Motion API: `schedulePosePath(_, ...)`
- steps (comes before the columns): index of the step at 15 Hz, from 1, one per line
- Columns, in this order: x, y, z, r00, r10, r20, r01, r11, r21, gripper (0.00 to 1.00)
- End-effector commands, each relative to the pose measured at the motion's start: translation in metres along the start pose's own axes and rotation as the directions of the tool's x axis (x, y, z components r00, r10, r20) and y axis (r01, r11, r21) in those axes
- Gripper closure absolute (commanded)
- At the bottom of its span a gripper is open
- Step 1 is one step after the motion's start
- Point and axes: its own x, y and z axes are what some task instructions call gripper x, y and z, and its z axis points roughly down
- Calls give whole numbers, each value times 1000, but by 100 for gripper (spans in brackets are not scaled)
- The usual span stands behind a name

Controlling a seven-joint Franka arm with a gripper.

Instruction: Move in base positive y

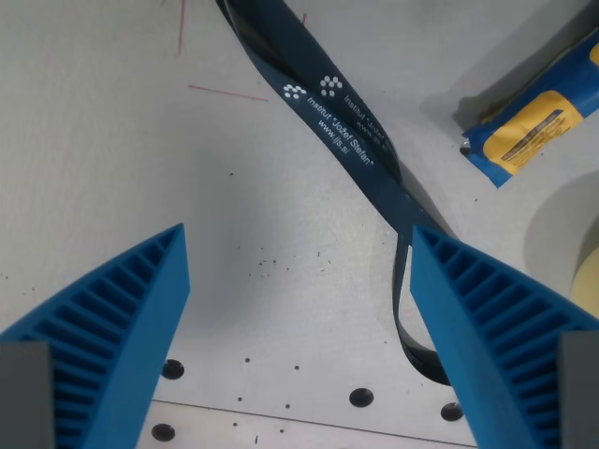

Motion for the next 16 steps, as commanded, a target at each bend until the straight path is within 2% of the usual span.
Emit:
schedulePosePath(1,2,-5,-1,1000,0,-3,0,1000,0,0)
schedulePosePath(16,35,-80,-1,1000,0,-3,0,1000,0,0)
